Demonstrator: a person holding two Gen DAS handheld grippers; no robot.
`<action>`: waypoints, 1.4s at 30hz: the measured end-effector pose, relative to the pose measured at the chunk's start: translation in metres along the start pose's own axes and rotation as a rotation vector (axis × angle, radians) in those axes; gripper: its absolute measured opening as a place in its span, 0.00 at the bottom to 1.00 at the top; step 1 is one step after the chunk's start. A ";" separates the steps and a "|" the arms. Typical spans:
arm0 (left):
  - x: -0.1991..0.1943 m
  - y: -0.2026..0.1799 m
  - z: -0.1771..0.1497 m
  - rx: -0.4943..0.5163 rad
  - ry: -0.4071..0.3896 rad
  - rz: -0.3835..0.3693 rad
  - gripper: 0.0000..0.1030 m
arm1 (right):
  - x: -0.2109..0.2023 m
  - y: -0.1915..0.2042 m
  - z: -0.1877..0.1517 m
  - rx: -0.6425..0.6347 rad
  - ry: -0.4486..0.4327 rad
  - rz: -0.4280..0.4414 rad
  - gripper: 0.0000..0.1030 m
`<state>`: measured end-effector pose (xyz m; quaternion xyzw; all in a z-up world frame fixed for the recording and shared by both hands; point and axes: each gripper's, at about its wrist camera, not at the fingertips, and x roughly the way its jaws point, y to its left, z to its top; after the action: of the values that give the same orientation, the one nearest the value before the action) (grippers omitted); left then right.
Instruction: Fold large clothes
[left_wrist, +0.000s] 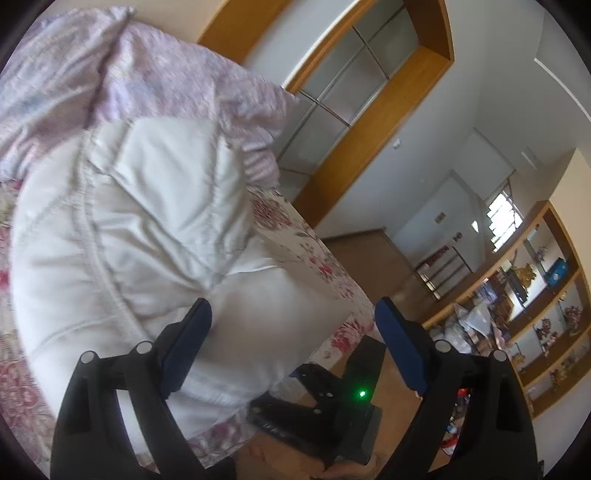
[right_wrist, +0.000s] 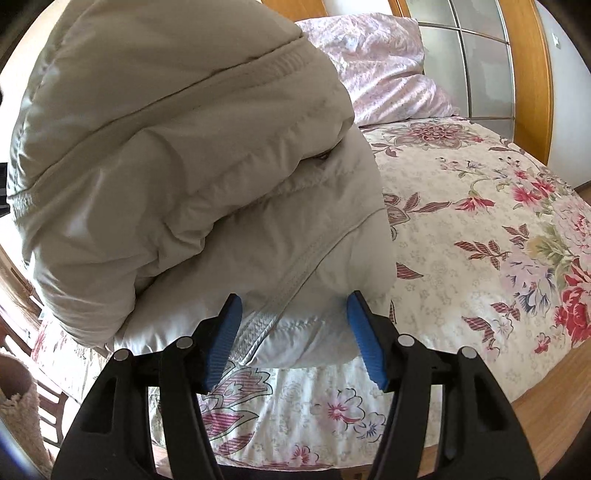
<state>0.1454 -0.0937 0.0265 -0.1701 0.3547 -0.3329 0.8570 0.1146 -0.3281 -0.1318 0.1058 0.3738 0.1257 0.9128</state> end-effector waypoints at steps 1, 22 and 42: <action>-0.009 0.002 -0.001 0.003 -0.022 0.020 0.87 | 0.000 0.000 0.000 0.001 0.000 0.000 0.60; -0.014 0.080 -0.029 0.013 -0.045 0.458 0.87 | -0.002 0.001 -0.001 -0.007 -0.007 -0.020 0.61; 0.046 0.073 -0.028 0.047 -0.002 0.444 0.91 | -0.088 -0.034 0.053 -0.012 -0.251 -0.178 0.60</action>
<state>0.1824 -0.0751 -0.0539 -0.0679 0.3749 -0.1440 0.9133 0.0967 -0.3926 -0.0462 0.0815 0.2637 0.0322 0.9606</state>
